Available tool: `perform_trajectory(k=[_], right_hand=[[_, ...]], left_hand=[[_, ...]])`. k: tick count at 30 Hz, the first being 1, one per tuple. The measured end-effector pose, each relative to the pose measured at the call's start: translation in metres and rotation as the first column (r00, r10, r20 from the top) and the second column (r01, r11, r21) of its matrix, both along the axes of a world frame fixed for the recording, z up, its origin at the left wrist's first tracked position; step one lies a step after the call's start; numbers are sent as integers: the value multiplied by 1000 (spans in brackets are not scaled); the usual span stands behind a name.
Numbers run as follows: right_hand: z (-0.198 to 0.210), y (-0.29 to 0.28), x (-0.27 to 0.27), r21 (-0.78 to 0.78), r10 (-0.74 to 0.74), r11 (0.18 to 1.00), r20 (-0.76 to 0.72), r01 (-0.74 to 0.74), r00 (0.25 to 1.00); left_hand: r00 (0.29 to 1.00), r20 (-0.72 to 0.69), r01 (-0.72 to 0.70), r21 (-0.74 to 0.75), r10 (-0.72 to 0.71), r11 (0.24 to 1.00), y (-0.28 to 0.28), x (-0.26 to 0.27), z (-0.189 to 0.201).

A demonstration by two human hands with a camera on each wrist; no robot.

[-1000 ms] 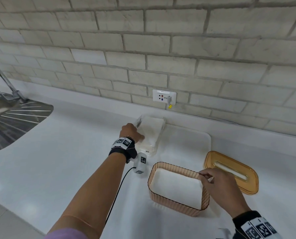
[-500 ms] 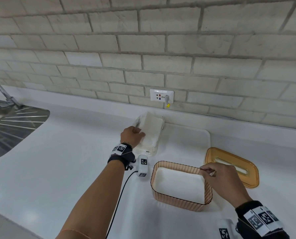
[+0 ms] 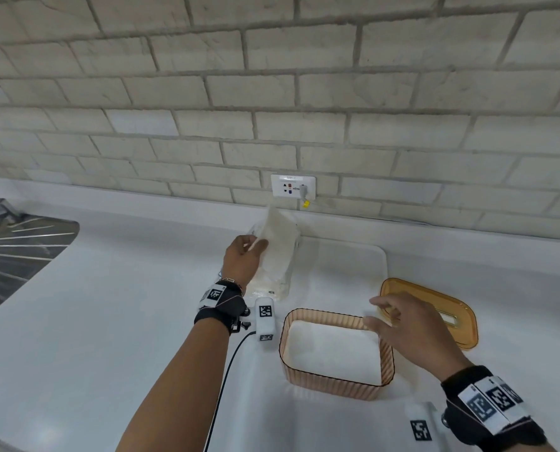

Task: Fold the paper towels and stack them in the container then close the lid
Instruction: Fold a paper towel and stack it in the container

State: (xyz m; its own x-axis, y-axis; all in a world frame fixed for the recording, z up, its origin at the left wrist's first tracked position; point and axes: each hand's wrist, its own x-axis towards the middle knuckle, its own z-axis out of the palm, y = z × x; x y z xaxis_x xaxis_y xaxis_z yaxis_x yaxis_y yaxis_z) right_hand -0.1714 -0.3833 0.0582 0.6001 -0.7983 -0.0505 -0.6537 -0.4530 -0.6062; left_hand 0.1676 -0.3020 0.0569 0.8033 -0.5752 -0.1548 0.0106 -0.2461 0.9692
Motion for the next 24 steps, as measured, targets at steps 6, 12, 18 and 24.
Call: perform_trajectory(k=[6,12,18,24], right_hand=[[31,11,23,381,-102,924,321,-30,942],[48,31,41,848,-536,269,525,-456,661],[41,28,24,857,-546,261,511,-445,664],[31,21,17,877,-408,322,467,-355,784]], left_hand=[[913,-217,289,-249,-345,924,38,-32,53],[773,-409,348,-365,-485,863,71,-81,68],[849,-305,386,-200,-432,901,84,-108,48],[887,-195,398,-136,-418,908,86,-110,44]])
